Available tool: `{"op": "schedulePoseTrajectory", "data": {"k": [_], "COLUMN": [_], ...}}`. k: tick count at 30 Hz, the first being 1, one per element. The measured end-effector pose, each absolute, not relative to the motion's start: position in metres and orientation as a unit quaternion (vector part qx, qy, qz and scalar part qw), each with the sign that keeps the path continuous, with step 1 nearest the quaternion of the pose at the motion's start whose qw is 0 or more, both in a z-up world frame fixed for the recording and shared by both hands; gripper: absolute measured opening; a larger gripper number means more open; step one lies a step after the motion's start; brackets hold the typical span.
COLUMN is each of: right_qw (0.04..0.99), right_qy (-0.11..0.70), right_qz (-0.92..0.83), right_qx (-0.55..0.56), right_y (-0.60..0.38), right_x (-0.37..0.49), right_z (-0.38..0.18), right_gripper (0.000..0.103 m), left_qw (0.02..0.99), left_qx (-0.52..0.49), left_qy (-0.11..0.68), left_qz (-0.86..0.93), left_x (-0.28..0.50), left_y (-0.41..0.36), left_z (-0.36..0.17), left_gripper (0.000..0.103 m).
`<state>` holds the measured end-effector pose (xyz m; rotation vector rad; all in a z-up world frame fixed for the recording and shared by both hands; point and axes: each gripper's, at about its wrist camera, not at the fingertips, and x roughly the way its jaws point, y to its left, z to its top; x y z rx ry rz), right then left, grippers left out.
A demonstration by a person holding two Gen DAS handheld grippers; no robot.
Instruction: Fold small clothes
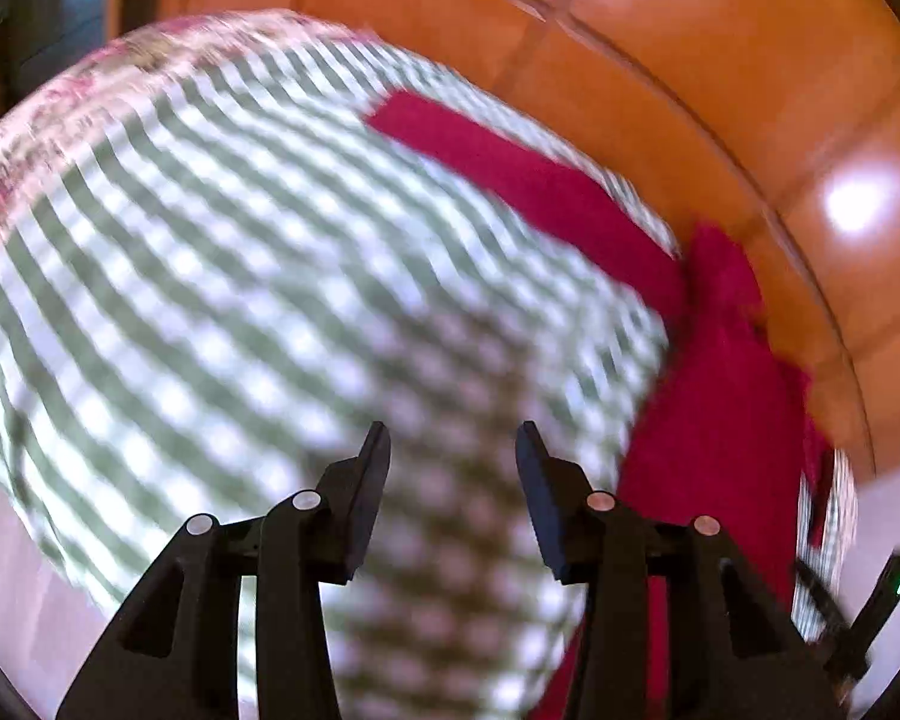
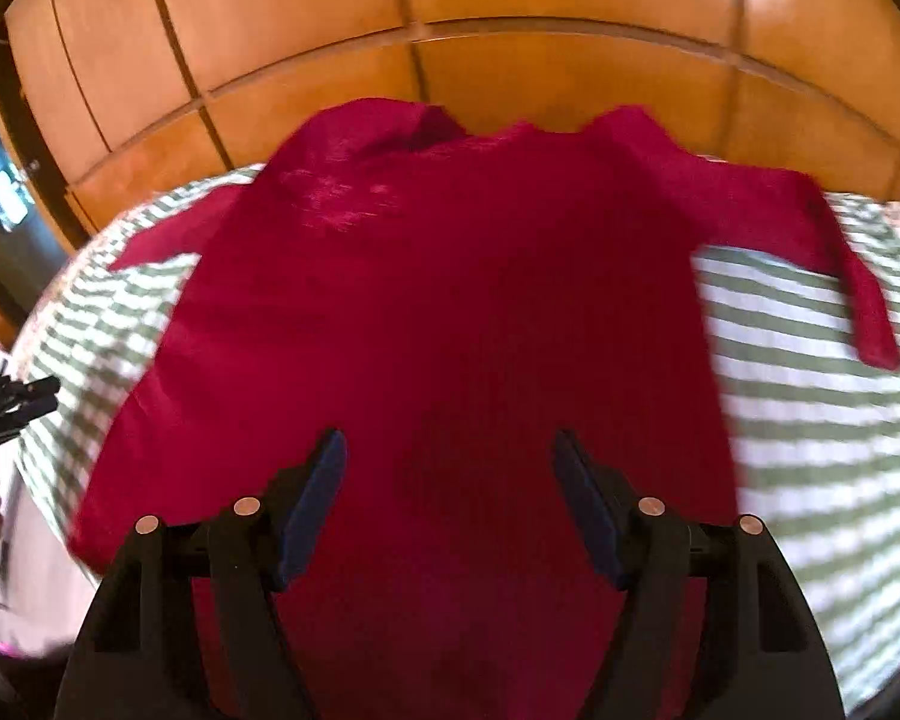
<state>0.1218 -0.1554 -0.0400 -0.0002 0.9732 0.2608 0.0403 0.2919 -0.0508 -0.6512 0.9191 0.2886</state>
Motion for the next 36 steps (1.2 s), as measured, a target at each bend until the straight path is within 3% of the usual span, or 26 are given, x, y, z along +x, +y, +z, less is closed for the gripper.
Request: {"op": "schedulePoseTrajectory", "data": {"k": [4, 7, 13, 14, 16, 17, 18, 25, 30, 31, 32, 33, 34, 36], "right_qw": [0.875, 0.871, 0.886, 0.886, 0.886, 0.887, 0.887, 0.887, 0.888, 0.888, 0.888, 0.888, 0.888, 0.888], "right_qy": [0.462, 0.469, 0.437, 0.437, 0.436, 0.435, 0.435, 0.435, 0.433, 0.433, 0.433, 0.433, 0.433, 0.433], "right_qz": [0.138, 0.136, 0.145, 0.147, 0.147, 0.146, 0.146, 0.144, 0.143, 0.143, 0.143, 0.142, 0.141, 0.141], "right_qx": [-0.036, -0.057, -0.052, -0.051, -0.052, -0.054, -0.057, -0.059, -0.061, -0.061, -0.062, -0.062, -0.063, -0.065], "right_y": [-0.119, -0.113, -0.116, -0.115, -0.115, -0.113, -0.111, -0.11, -0.109, -0.109, -0.109, -0.109, -0.108, -0.108], "right_x": [0.133, 0.134, 0.131, 0.132, 0.133, 0.133, 0.135, 0.136, 0.135, 0.135, 0.135, 0.136, 0.136, 0.137], "right_z": [-0.059, -0.08, -0.092, -0.092, -0.094, -0.095, -0.096, -0.097, -0.097, -0.098, -0.098, -0.098, -0.098, -0.098], "right_gripper": [0.07, 0.073, 0.084, 0.087, 0.089, 0.09, 0.09, 0.091, 0.091, 0.091, 0.091, 0.091, 0.091, 0.091], "left_qw": [0.833, 0.826, 0.812, 0.812, 0.813, 0.813, 0.81, 0.831, 0.823, 0.823, 0.824, 0.827, 0.831, 0.833], "left_qx": [-0.334, -0.343, -0.339, -0.336, -0.333, -0.329, -0.322, -0.271, -0.294, -0.305, -0.308, -0.311, -0.32, -0.33], "left_qy": [0.403, 0.397, 0.412, 0.415, 0.419, 0.426, 0.439, 0.362, 0.365, 0.368, 0.368, 0.367, 0.363, 0.365], "left_qz": [0.179, 0.207, 0.236, 0.237, 0.228, 0.221, 0.219, 0.322, 0.319, 0.306, 0.301, 0.289, 0.274, 0.254], "left_x": [0.075, 0.109, 0.182, 0.191, 0.206, 0.211, 0.218, 0.179, 0.147, 0.145, 0.145, 0.146, 0.15, 0.162], "left_y": [0.336, 0.361, 0.388, 0.389, 0.391, 0.39, 0.39, 0.433, 0.471, 0.471, 0.469, 0.464, 0.459, 0.448], "left_z": [-0.042, -0.046, -0.07, -0.073, -0.078, -0.08, -0.083, -0.031, -0.03, -0.034, -0.036, -0.038, -0.041, -0.048], "left_gripper": [0.049, 0.063, 0.066, 0.064, 0.047, 0.018, 0.002, 0.0, 0.0, 0.0, 0.012, 0.04, 0.05, 0.055]}}
